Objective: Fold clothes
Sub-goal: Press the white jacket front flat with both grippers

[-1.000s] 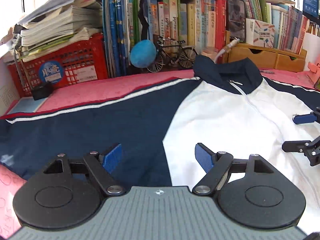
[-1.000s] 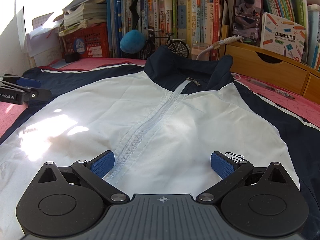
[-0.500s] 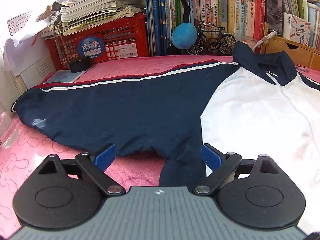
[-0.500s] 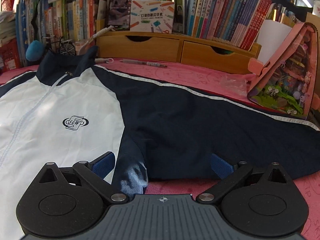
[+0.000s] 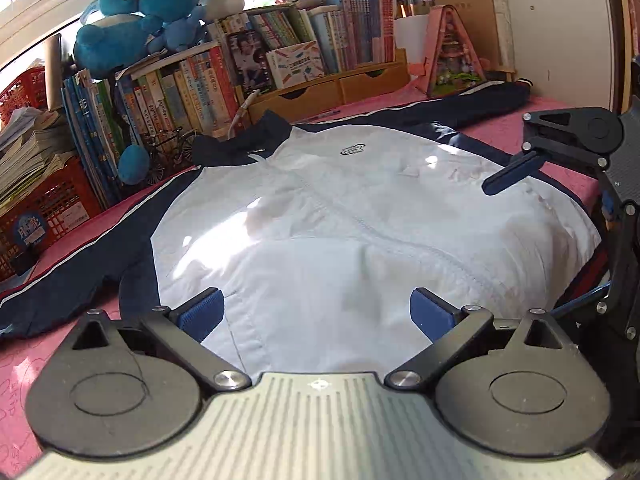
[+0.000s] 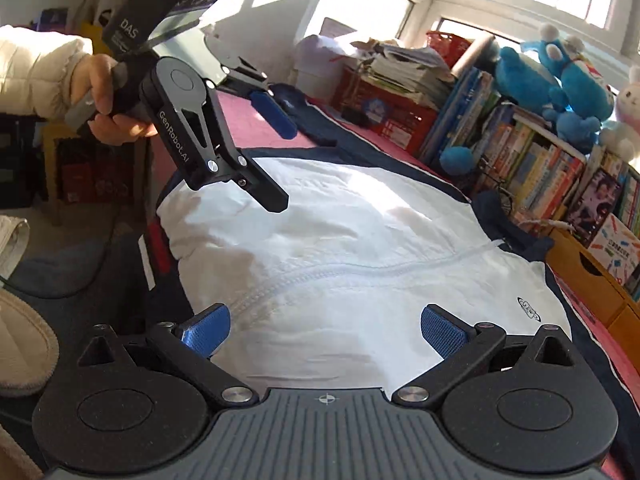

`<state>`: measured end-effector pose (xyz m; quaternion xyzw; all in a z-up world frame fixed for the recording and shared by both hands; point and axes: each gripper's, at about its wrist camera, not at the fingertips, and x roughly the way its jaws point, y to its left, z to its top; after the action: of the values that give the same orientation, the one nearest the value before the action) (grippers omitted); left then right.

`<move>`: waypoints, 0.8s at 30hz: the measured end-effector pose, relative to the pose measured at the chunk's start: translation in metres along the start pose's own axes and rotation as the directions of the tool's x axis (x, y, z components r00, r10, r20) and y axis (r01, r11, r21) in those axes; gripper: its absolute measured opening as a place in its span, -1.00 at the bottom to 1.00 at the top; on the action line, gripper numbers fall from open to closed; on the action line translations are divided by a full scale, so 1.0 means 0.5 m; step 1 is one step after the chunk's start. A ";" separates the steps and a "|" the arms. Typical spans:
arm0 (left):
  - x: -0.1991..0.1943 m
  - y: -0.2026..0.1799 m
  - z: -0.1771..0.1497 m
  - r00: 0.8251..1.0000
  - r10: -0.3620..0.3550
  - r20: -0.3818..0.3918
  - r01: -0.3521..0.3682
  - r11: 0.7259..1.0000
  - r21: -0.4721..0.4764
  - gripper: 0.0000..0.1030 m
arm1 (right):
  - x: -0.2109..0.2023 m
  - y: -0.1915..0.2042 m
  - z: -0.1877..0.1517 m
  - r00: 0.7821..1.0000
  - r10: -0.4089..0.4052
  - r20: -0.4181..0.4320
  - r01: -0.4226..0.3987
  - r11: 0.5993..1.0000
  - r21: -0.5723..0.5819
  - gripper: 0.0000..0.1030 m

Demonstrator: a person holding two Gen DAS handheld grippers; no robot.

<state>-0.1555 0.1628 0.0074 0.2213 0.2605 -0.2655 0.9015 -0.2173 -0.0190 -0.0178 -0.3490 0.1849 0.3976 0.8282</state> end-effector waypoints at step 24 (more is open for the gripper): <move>0.008 0.019 -0.128 0.978 0.054 -0.201 -0.029 0.992 0.126 1.00 | -0.062 -0.096 -0.185 0.989 -0.045 -0.144 0.066 0.988 0.142 1.00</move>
<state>-0.1695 0.2029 -0.0414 0.3079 0.3302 -0.2379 0.8600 -0.2014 -0.1236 -0.0425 -0.3194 0.2618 0.3341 0.8473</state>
